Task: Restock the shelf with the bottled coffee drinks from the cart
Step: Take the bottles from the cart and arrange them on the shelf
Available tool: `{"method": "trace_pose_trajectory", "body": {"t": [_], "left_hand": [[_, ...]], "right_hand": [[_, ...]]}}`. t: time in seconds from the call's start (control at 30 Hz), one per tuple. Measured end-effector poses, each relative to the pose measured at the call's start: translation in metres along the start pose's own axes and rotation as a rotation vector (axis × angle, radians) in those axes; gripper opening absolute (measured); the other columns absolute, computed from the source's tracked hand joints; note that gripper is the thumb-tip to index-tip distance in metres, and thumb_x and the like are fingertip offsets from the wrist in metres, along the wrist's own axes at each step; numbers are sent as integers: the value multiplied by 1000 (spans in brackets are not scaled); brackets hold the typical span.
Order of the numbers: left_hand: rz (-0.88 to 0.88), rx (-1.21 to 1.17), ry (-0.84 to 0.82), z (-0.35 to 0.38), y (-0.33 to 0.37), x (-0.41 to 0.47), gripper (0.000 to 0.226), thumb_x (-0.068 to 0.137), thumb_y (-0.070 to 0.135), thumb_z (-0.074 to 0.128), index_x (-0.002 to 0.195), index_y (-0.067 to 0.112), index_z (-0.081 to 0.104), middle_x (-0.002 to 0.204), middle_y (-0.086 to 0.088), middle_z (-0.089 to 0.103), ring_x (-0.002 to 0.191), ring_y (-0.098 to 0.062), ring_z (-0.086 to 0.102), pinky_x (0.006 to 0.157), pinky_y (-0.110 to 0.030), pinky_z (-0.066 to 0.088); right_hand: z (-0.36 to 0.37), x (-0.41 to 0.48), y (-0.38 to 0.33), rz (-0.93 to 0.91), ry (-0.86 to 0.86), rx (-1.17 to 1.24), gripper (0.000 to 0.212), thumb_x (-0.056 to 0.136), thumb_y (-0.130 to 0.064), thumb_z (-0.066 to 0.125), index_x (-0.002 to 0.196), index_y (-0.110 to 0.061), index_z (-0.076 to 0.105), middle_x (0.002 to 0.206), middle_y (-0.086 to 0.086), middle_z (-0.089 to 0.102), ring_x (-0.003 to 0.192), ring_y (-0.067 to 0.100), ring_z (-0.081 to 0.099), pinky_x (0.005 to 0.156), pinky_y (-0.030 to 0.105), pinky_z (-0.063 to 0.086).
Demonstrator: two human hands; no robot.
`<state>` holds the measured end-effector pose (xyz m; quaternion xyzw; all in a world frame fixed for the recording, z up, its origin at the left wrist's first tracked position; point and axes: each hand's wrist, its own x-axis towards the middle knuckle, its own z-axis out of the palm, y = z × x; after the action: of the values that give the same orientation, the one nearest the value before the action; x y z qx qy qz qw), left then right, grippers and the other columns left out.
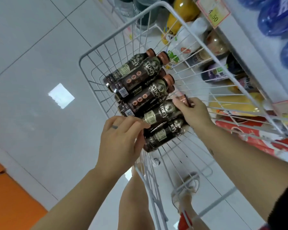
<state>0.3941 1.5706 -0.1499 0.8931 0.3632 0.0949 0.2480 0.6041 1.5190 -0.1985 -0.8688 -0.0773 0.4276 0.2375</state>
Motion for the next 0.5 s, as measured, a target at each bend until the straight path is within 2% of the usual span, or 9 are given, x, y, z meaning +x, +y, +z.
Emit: {"method": "trace_pose_trajectory", "body": {"t": [0.07,0.13,0.17,0.2,0.27,0.33,0.4,0.5], "left_hand": [[-32,126,-184,-6,7,11,22,82,20,65,103,26,67,101,8,67,89,-19,64,93,-36,35],[-85,201,-395,-9,17,29,37,85,32,63,122,31,56,118,7,61,106,-20,61,99,-42,36],[-101,195,-480,-6,20,38,48,88,36,59,134,32,44,130,6,54,114,-20,56,102,-41,36],[-102,171,-553,1,21,47,60,89,37,59,142,31,31,139,4,45,118,-20,52,103,-40,38],[-101,83,-669,20,22,66,80,84,35,65,147,29,16,147,0,35,120,-22,50,99,-42,45],[-153,-55,-762,38,18,78,91,78,27,73,148,28,14,146,-3,37,124,-25,47,99,-43,45],[-191,-142,-788,49,15,84,90,74,24,76,145,28,21,139,-4,45,121,-24,49,98,-41,45],[-186,-172,-720,53,12,84,82,71,24,77,140,26,31,129,-2,53,113,-21,54,95,-35,46]], "right_hand": [[-4,-14,3,-51,-10,5,46,74,-50,71,110,-26,57,105,-3,66,104,19,60,94,36,46],[-5,-27,2,-91,-38,23,39,69,-53,72,102,-42,54,96,-7,63,102,19,59,89,34,48],[-5,-31,2,-111,-35,33,37,64,-57,73,94,-49,52,94,-8,61,104,22,58,88,38,51],[-5,-35,3,-132,-24,38,37,62,-58,73,90,-51,51,92,-10,60,106,25,56,88,42,51],[-4,-40,7,-183,-6,21,39,67,-49,76,98,-40,53,90,-9,61,109,27,54,89,38,50],[-5,-41,11,-192,2,15,47,69,-46,76,108,-30,55,100,0,63,113,27,51,87,31,48],[-8,-41,15,-185,-14,21,48,70,-42,76,112,-31,55,108,4,62,113,25,51,85,25,48],[-18,-43,21,-221,-73,-42,46,77,-20,74,119,-22,55,108,-2,60,99,13,55,69,0,38]]}}
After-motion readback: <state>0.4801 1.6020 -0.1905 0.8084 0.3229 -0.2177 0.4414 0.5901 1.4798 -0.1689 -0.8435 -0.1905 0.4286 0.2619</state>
